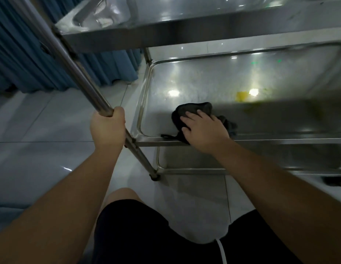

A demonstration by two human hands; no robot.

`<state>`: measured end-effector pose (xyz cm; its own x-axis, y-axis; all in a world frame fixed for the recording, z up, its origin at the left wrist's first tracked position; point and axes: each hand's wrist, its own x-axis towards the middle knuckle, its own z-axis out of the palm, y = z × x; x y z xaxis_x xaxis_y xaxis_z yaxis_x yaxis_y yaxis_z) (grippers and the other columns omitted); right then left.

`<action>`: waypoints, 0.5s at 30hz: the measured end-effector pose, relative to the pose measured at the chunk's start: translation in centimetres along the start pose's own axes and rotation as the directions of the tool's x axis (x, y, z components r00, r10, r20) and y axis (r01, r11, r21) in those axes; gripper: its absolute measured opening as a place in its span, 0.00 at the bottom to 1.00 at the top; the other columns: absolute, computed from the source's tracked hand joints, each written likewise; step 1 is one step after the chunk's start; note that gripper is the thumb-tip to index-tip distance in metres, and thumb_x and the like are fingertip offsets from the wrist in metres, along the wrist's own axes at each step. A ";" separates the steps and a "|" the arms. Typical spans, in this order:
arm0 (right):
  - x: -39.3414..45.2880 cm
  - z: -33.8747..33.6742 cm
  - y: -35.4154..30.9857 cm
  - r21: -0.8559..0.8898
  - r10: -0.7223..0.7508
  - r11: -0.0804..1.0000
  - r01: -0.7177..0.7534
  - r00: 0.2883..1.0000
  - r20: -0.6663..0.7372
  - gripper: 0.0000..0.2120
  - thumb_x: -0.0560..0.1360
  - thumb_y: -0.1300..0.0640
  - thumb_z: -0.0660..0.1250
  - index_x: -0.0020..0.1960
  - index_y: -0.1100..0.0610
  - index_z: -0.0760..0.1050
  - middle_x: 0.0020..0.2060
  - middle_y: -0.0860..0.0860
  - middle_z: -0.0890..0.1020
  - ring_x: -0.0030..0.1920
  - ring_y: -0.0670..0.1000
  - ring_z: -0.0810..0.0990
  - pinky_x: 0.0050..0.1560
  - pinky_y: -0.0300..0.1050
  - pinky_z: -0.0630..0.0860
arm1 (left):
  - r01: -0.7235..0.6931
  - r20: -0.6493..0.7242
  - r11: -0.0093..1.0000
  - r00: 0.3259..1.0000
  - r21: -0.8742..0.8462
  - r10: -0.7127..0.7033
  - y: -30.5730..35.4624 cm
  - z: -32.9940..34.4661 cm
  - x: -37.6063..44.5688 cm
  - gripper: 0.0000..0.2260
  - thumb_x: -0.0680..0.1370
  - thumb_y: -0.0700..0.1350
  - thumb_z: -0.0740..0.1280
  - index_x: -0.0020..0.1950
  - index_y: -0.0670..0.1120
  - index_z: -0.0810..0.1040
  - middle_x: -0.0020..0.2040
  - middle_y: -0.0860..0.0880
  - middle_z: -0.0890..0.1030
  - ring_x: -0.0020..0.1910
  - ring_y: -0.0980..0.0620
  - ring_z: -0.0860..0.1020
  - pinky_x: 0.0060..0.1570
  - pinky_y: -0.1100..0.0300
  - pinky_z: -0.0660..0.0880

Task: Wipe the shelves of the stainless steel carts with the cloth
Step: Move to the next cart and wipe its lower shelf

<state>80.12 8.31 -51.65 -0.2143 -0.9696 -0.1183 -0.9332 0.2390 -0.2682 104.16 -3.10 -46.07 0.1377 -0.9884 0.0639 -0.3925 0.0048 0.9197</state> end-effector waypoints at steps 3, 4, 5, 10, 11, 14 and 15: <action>-1.2 -0.8 4.9 -0.009 0.121 0.993 -0.122 0.992 -0.034 0.30 0.83 0.37 0.43 0.84 0.40 0.54 0.84 0.40 0.55 0.84 0.51 0.52 0.81 0.61 0.54 | 0.007 -0.001 0.974 1.000 0.227 -0.007 -1.5 -0.5 -1.2 0.18 0.74 0.55 0.72 0.52 0.40 0.81 0.39 0.43 0.82 0.38 0.46 0.84 0.31 0.56 0.76; -1.7 -1.2 6.7 -0.018 0.169 0.985 -0.169 0.985 -0.039 0.30 0.83 0.36 0.42 0.84 0.40 0.53 0.84 0.39 0.54 0.84 0.51 0.51 0.80 0.60 0.54 | 0.070 0.002 0.964 0.997 0.255 -0.073 -2.6 -0.3 -2.2 0.17 0.74 0.53 0.74 0.52 0.39 0.82 0.39 0.43 0.82 0.39 0.43 0.84 0.32 0.57 0.75; -2.3 -1.5 8.5 -0.023 0.218 0.976 -0.219 0.975 -0.040 0.31 0.82 0.36 0.42 0.84 0.39 0.51 0.84 0.39 0.53 0.84 0.50 0.51 0.80 0.60 0.54 | 0.162 0.048 0.948 0.982 0.275 -0.182 -3.6 0.2 -3.8 0.17 0.76 0.52 0.74 0.53 0.38 0.82 0.41 0.43 0.82 0.39 0.42 0.84 0.33 0.57 0.74; -5.2 -3.2 15.0 -0.021 0.363 0.931 -0.365 0.930 -0.055 0.31 0.83 0.34 0.42 0.84 0.39 0.50 0.84 0.39 0.52 0.84 0.51 0.51 0.80 0.61 0.53 | -0.138 0.577 0.832 0.779 0.538 -0.244 -4.1 6.0 -12.3 0.12 0.79 0.53 0.68 0.39 0.48 0.79 0.34 0.51 0.81 0.36 0.51 0.80 0.33 0.60 0.72; -5.5 -3.4 15.6 -0.019 0.377 0.926 -0.378 0.925 -0.057 0.31 0.83 0.34 0.43 0.84 0.39 0.51 0.84 0.39 0.52 0.84 0.51 0.51 0.80 0.61 0.53 | -0.240 0.608 0.822 0.779 0.516 -0.154 -2.8 7.4 -12.7 0.13 0.78 0.55 0.67 0.37 0.49 0.78 0.32 0.53 0.79 0.35 0.52 0.79 0.34 0.59 0.71; -6.3 -3.8 17.0 -0.018 0.405 0.913 -0.407 0.911 -0.074 0.29 0.84 0.36 0.45 0.84 0.39 0.53 0.84 0.40 0.54 0.84 0.52 0.52 0.80 0.61 0.55 | -0.506 0.631 0.718 0.766 0.477 0.121 1.7 11.5 -12.8 0.11 0.80 0.60 0.63 0.43 0.54 0.75 0.37 0.55 0.78 0.37 0.57 0.75 0.36 0.57 0.68; -6.4 -3.8 17.3 -0.017 0.409 0.911 -0.411 0.909 -0.083 0.29 0.84 0.36 0.45 0.84 0.40 0.54 0.84 0.40 0.54 0.84 0.53 0.52 0.80 0.61 0.55 | -0.568 0.635 0.687 0.747 0.454 0.198 2.8 12.6 -12.6 0.10 0.81 0.59 0.63 0.45 0.56 0.74 0.39 0.56 0.77 0.37 0.58 0.75 0.35 0.58 0.68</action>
<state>64.23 18.45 -51.92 -0.5999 -0.7881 -0.1381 -0.7674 0.6156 -0.1794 89.92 7.50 -49.20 -0.5524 -0.8334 -0.0164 -0.7604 0.4957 0.4197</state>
